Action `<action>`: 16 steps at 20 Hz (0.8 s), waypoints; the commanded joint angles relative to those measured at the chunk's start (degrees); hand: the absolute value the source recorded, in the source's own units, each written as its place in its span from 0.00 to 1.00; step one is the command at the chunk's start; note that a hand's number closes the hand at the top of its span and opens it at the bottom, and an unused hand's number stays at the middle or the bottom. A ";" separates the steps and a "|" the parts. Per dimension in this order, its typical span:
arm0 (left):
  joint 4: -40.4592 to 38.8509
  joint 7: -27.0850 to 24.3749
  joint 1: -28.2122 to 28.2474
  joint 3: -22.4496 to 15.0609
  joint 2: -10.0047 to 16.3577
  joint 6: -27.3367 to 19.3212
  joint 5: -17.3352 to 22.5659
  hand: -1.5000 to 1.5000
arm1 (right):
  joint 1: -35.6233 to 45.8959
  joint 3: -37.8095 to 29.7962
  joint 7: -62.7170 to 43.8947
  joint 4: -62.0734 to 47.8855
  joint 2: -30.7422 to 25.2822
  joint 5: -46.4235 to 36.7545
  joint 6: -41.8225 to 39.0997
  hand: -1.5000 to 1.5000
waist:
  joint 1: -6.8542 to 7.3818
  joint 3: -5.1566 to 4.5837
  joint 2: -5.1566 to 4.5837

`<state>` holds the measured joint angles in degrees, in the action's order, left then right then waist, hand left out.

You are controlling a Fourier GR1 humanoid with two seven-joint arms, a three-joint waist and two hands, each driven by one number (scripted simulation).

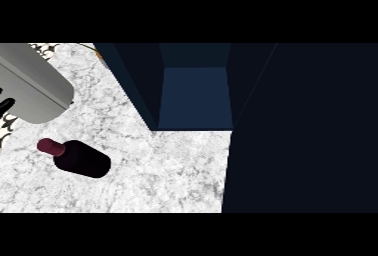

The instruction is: Pick up the wine, place it into the cabinet and close the cabinet

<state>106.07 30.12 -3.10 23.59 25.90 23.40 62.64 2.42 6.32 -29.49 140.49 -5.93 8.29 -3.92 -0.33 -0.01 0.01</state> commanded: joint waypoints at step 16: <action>-34.09 -17.91 -8.47 -1.57 -1.78 17.10 -24.71 0.00 | -3.85 2.61 -1.93 6.93 2.01 -0.04 0.29 0.00 | -0.17 0.00 -0.01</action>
<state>76.71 16.27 -11.50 21.93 24.20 36.94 41.88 3.22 7.86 -31.04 140.97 -4.45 7.37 -3.16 -0.53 -0.03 -0.03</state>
